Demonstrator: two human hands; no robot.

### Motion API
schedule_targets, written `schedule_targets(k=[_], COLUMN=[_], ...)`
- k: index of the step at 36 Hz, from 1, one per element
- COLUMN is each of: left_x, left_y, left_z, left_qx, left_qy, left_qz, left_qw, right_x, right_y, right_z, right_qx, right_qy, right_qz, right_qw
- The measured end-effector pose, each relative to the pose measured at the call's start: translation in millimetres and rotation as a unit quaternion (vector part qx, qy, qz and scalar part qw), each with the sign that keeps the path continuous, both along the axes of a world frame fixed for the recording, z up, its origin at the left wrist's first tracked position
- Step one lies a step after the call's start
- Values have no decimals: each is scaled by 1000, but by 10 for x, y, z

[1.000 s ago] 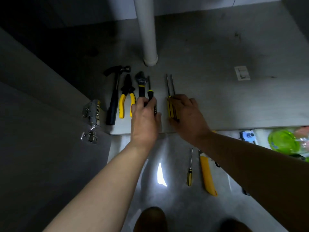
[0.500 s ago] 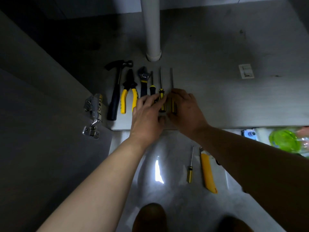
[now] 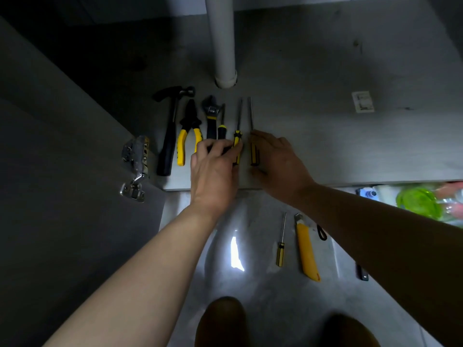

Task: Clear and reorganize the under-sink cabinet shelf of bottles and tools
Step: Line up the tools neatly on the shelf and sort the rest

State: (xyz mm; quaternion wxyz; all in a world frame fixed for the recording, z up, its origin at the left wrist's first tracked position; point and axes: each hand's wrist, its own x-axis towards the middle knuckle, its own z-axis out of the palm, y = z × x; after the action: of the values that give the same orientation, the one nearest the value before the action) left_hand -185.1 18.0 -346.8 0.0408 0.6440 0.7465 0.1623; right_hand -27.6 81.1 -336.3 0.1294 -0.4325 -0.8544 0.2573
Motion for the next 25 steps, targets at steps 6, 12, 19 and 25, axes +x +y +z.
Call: schedule_targets(k=[6,12,19,25], left_x=[95,605,1043,1180], left_y=[-105,-540,-944,-972], left_z=[71,-5,-501,-729], left_qx=[31,89,-281,-327], left_qy=[19,-1,-196,-168], left_qz=[15,-71,-95,-64], left_qw=[999,994,935,928], right_x=[318,774,1158,1175], right_y=[-227,-562,-887,-1169], right_z=[9,-124,-503,-670], right_qx=[23,18,-163,-248], right_qy=[35,-91,-357,-336], right_qz=[-26,107,13,-84], right_qw=[999,990,920,905])
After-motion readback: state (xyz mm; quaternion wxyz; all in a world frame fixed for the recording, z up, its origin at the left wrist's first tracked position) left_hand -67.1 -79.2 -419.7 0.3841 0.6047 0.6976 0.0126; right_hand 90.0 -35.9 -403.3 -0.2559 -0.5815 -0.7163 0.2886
